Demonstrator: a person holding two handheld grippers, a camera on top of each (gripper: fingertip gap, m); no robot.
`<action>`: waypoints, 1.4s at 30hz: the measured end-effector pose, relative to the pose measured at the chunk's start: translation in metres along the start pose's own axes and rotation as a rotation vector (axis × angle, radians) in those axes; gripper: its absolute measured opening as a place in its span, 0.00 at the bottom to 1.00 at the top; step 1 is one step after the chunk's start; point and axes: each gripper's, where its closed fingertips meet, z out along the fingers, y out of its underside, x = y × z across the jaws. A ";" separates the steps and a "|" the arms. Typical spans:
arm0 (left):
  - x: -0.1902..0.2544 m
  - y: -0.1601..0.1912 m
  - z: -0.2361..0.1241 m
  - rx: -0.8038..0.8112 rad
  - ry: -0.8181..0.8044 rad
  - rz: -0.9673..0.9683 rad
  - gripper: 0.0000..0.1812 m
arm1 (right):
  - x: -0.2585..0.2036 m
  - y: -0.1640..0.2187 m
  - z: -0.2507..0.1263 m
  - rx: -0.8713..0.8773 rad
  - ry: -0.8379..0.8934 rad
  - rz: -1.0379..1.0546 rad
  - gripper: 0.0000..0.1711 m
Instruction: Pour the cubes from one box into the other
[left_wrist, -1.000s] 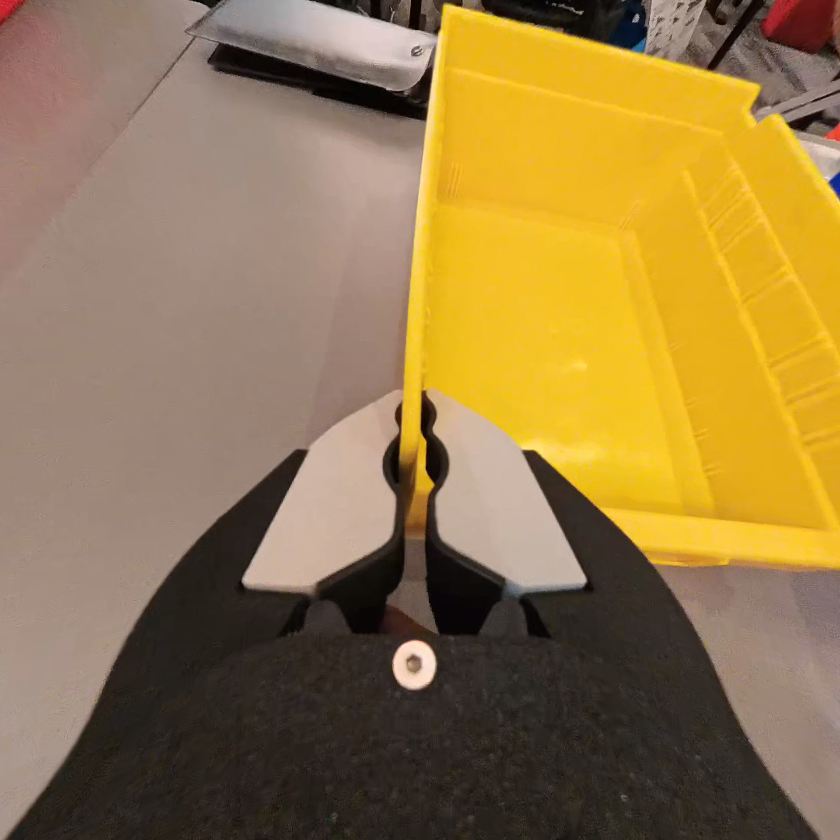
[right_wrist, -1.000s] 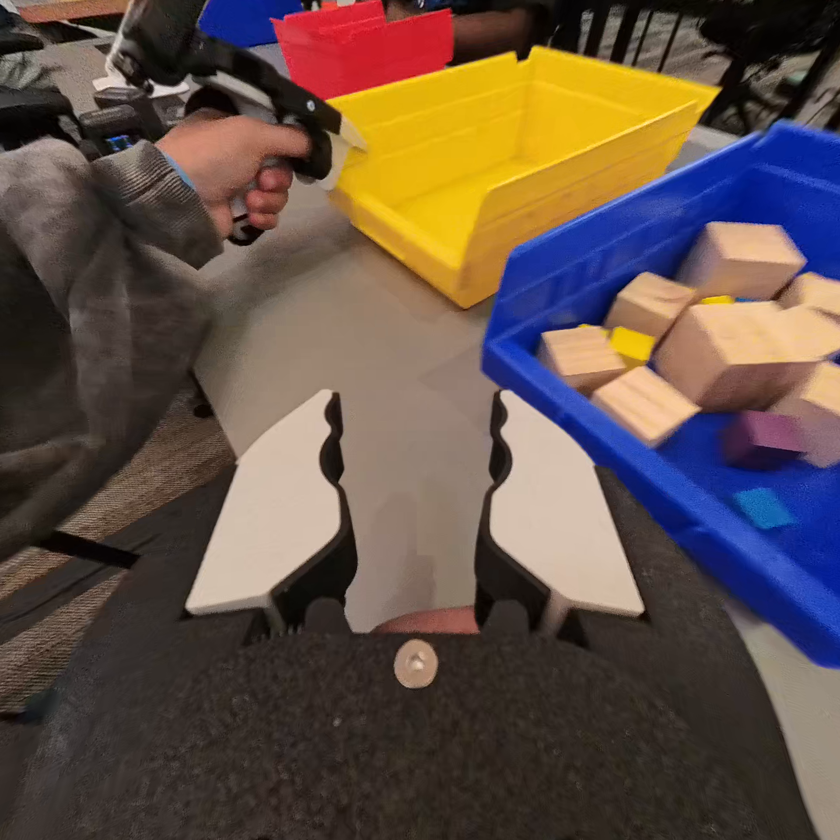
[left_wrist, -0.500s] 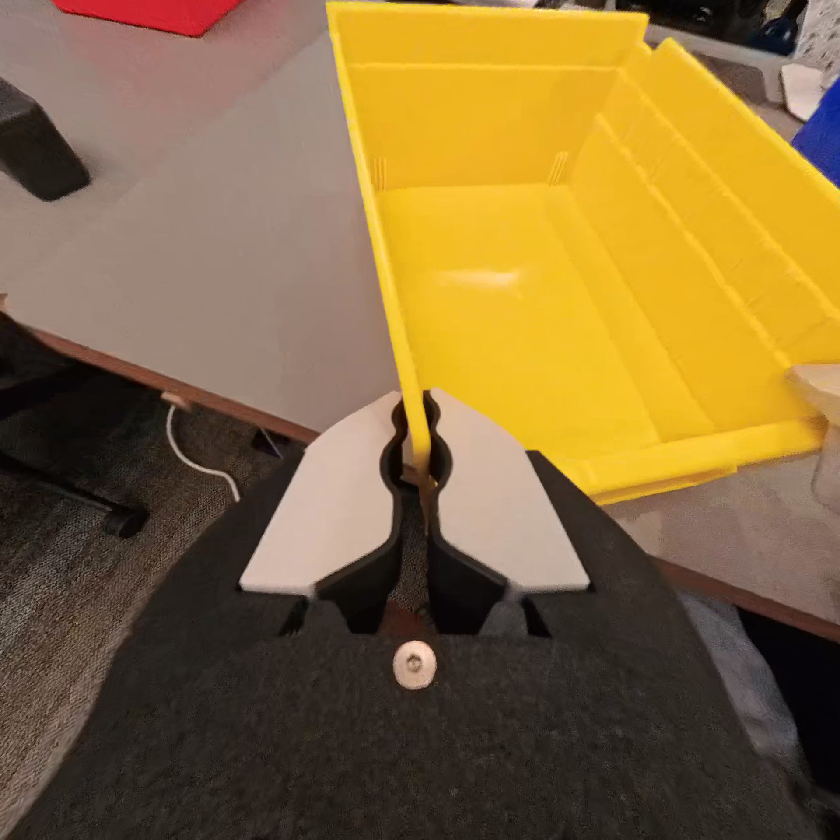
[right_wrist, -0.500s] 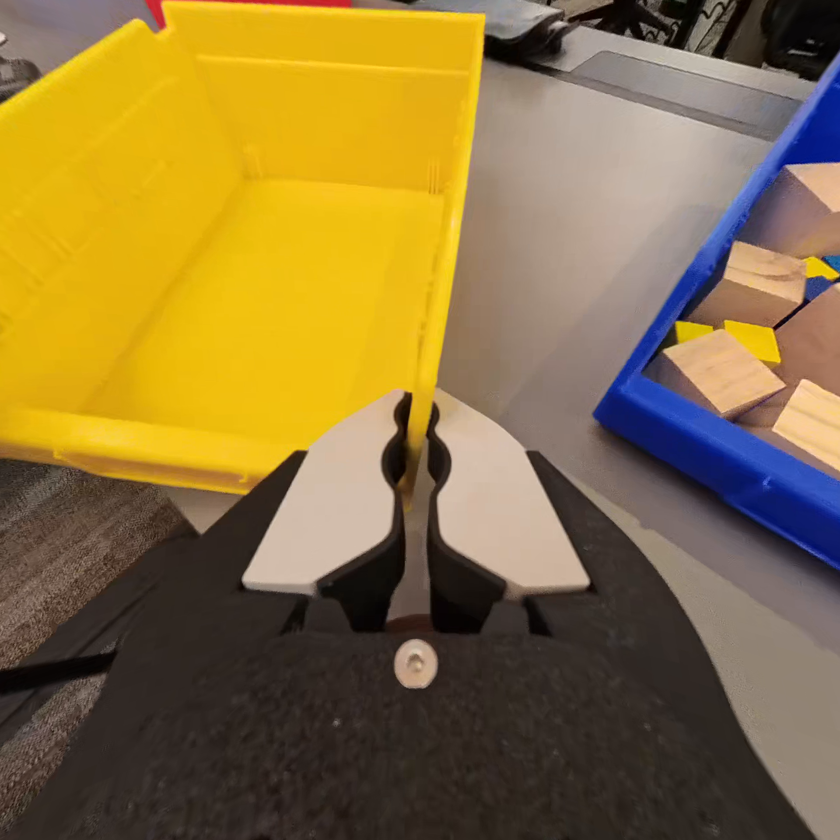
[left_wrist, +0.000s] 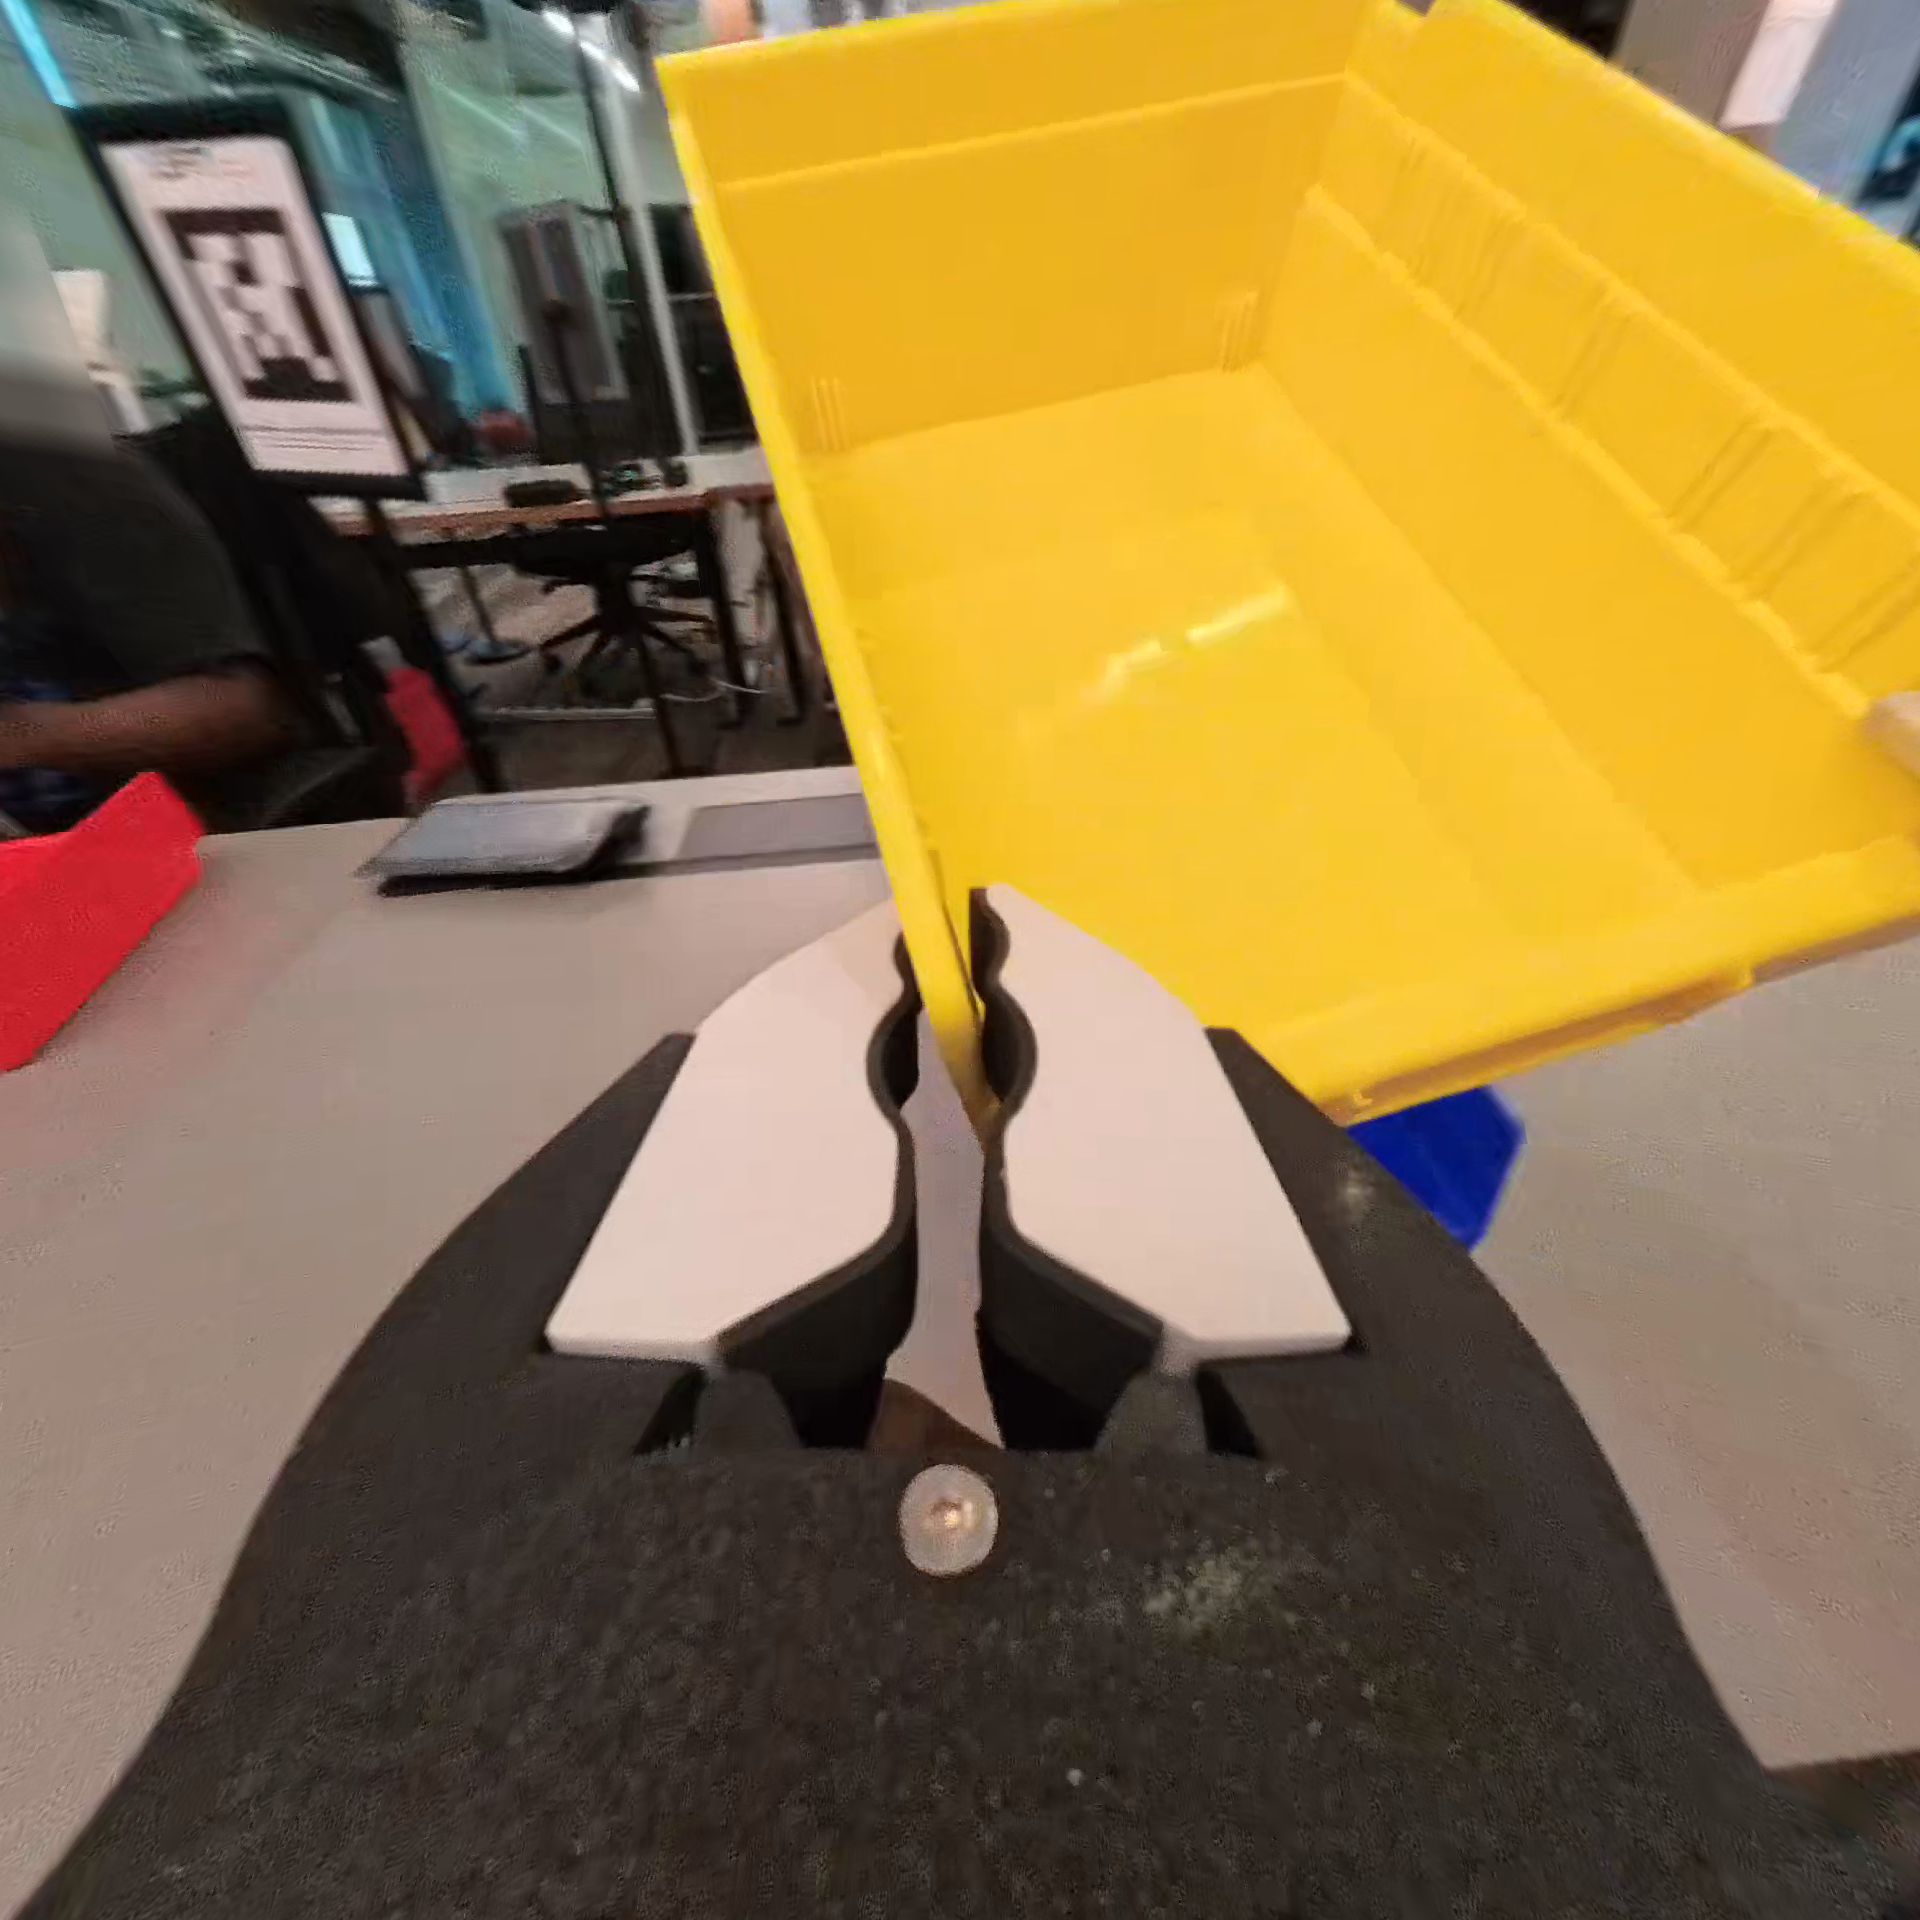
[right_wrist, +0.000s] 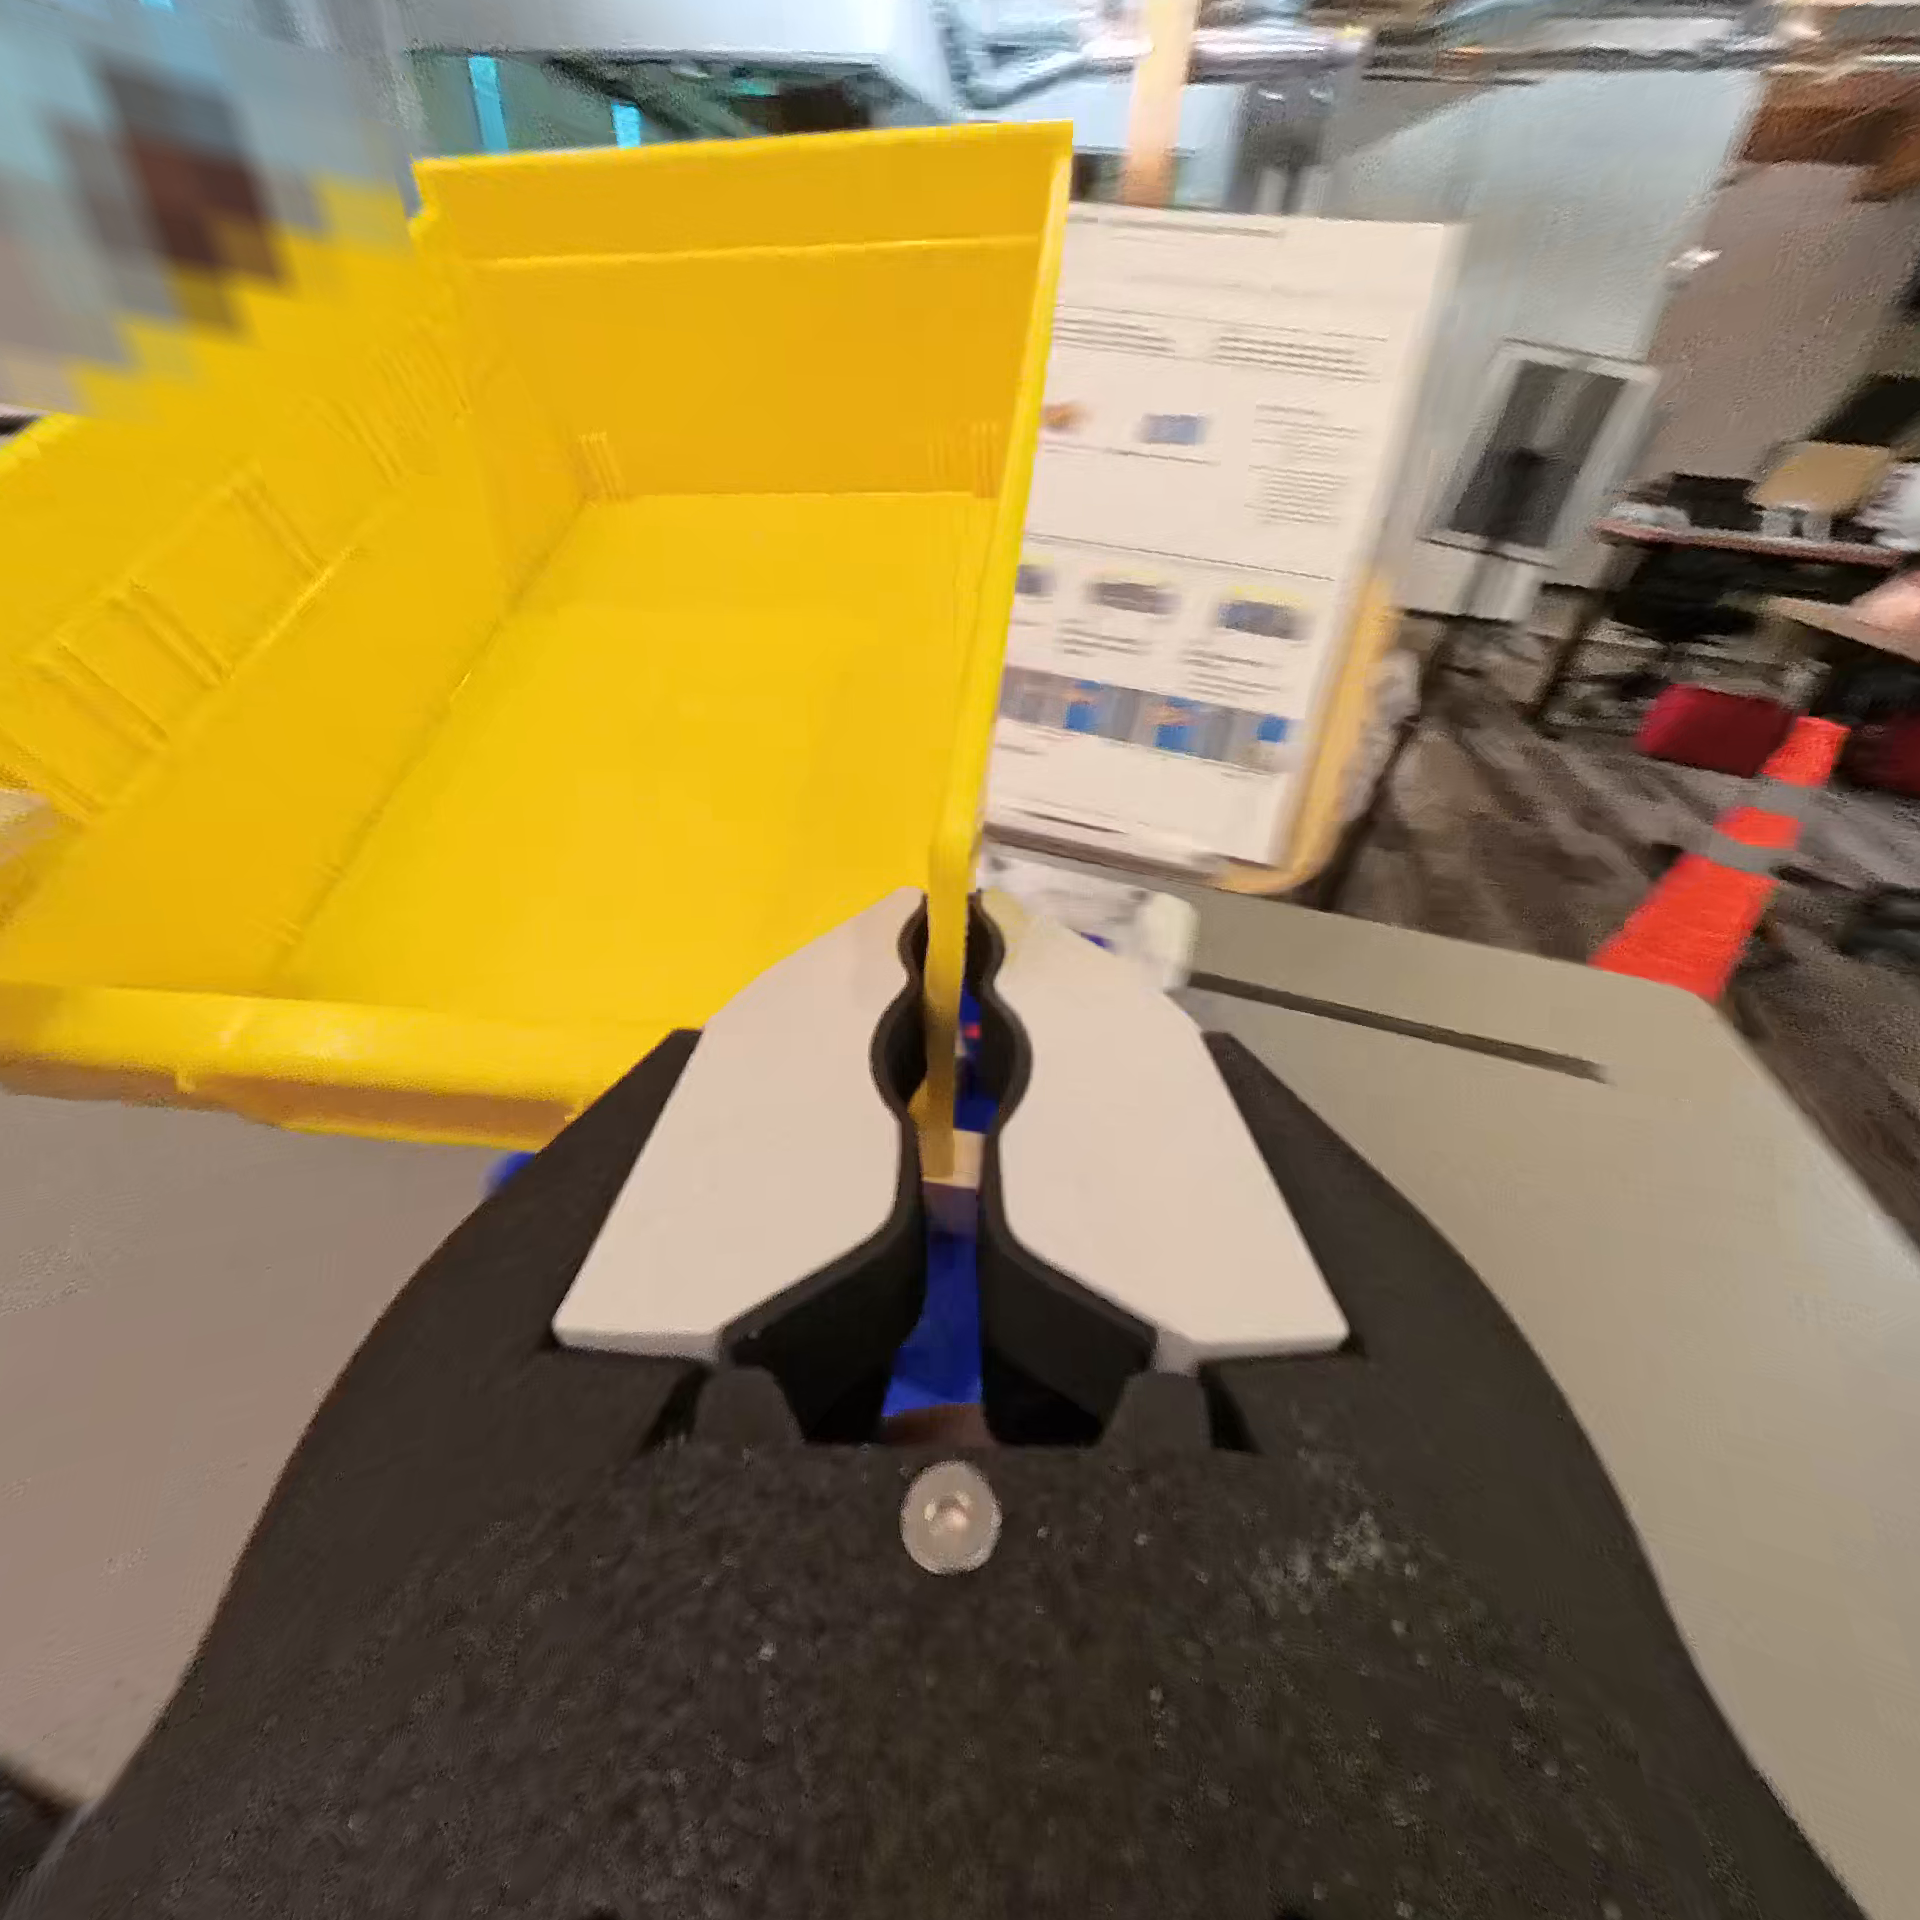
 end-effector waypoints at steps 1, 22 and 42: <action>0.036 -0.005 0.020 -0.011 0.050 0.003 0.04 | 0.040 0.000 -0.002 -0.019 0.056 0.020 0.02; 0.382 0.186 0.174 -0.399 0.333 0.129 0.09 | 0.376 0.276 -0.015 -0.470 0.196 0.137 0.03; 0.019 0.206 0.119 -0.390 0.117 -0.076 0.23 | 0.019 0.203 0.060 -0.377 -0.022 -0.099 0.26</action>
